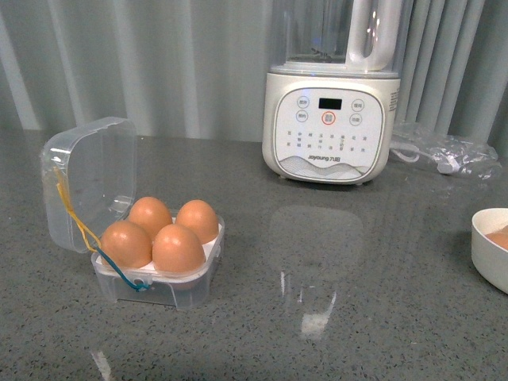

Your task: Put egg into box

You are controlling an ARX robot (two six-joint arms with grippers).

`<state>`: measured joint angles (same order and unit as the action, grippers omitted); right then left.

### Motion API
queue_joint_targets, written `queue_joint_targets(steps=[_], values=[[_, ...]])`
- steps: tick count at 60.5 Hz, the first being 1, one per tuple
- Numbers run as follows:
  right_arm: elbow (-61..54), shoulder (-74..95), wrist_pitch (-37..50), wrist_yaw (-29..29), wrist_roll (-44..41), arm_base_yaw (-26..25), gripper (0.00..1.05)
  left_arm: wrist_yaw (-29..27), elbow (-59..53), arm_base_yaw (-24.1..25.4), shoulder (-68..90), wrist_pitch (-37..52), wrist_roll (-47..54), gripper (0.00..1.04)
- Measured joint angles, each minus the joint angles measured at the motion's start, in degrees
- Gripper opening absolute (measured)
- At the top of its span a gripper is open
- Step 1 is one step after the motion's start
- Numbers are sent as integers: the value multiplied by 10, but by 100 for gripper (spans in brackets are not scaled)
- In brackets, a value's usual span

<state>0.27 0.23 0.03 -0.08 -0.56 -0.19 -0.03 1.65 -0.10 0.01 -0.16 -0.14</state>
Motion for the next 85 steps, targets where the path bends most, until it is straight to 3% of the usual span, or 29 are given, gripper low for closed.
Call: queue_joint_targets(steps=[6, 14, 27, 37, 46, 55, 64, 85], values=[[0, 0, 0, 0, 0, 0, 98, 0, 0, 0, 0, 0, 0, 98], [0, 0, 0, 0, 0, 0, 98, -151, 47, -53, 83, -139, -1, 98], [0, 0, 0, 0, 0, 0, 98, -160, 64, -94, 102, -111, 0, 98], [0, 0, 0, 0, 0, 0, 98, -80, 68, -54, 182, -5, 1, 98], [0, 0, 0, 0, 0, 0, 98, 36, 101, 49, 353, 164, 5, 98], [0, 0, 0, 0, 0, 0, 98, 100, 193, 129, 552, 293, 19, 98], [0, 0, 0, 0, 0, 0, 98, 117, 273, 157, 690, 323, 41, 98], [0, 0, 0, 0, 0, 0, 98, 168, 407, 157, 838, 332, 73, 98]])
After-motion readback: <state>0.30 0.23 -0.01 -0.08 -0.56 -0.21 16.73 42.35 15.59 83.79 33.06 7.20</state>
